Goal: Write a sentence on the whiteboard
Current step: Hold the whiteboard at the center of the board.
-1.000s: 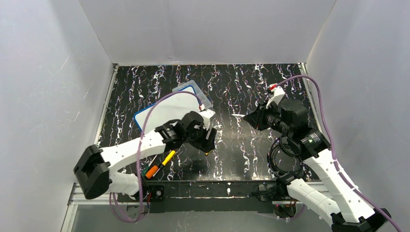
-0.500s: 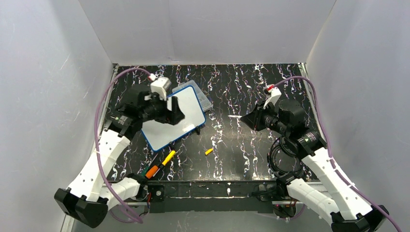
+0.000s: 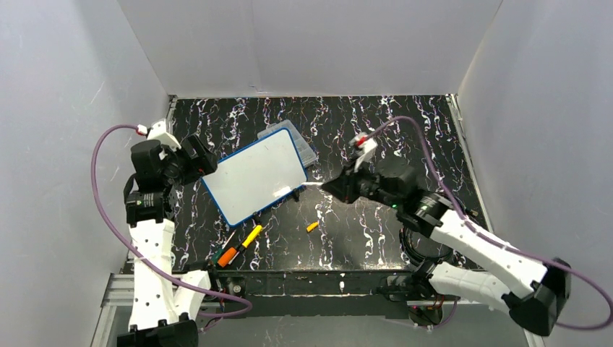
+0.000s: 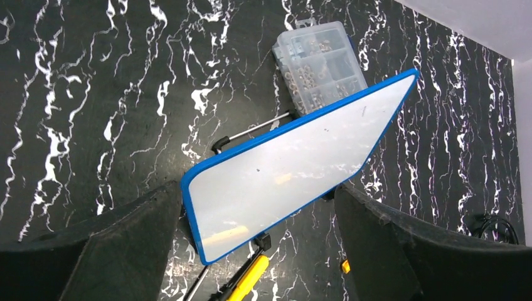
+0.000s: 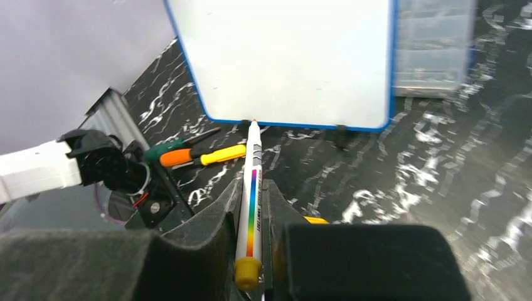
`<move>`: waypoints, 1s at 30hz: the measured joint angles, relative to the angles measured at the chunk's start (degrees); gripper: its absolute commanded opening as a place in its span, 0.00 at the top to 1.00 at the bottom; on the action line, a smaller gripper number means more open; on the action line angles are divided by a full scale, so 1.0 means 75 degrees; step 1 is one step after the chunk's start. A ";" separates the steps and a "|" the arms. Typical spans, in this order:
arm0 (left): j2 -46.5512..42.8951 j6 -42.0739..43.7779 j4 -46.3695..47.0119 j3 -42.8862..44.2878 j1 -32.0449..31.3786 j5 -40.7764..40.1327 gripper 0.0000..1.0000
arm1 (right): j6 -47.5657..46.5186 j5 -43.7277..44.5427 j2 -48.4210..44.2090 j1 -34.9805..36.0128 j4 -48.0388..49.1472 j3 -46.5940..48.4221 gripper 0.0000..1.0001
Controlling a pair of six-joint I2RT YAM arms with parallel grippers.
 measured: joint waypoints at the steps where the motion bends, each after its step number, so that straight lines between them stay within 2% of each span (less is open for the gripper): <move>1: -0.0096 -0.0085 0.0073 -0.0184 0.0085 0.0000 0.14 | -0.0026 0.0230 0.0236 0.0458 0.0262 0.0000 0.99; 5: -0.0245 -0.0254 0.0376 -0.0883 0.0181 0.0224 0.19 | -0.0210 0.0944 0.1107 0.1617 0.1139 0.0006 0.99; 9: -0.0262 -0.0256 0.0411 -0.1259 0.0184 0.0044 0.35 | -0.0385 0.1428 0.2052 0.2192 0.2095 0.0119 0.99; 17: -0.0289 -0.0087 0.0609 -0.1635 0.0184 -0.0603 0.43 | -0.0825 0.1897 0.3990 0.2661 0.3506 0.1186 0.99; 24: -0.0256 0.0052 0.0726 -0.1848 0.0181 -0.0731 0.65 | -0.1064 0.2028 0.5219 0.2978 0.4345 0.2046 0.99; 30: -0.0137 0.0131 0.0734 -0.1851 0.0181 -0.0734 0.73 | -0.1227 0.2022 0.6082 0.3086 0.4581 0.2658 0.99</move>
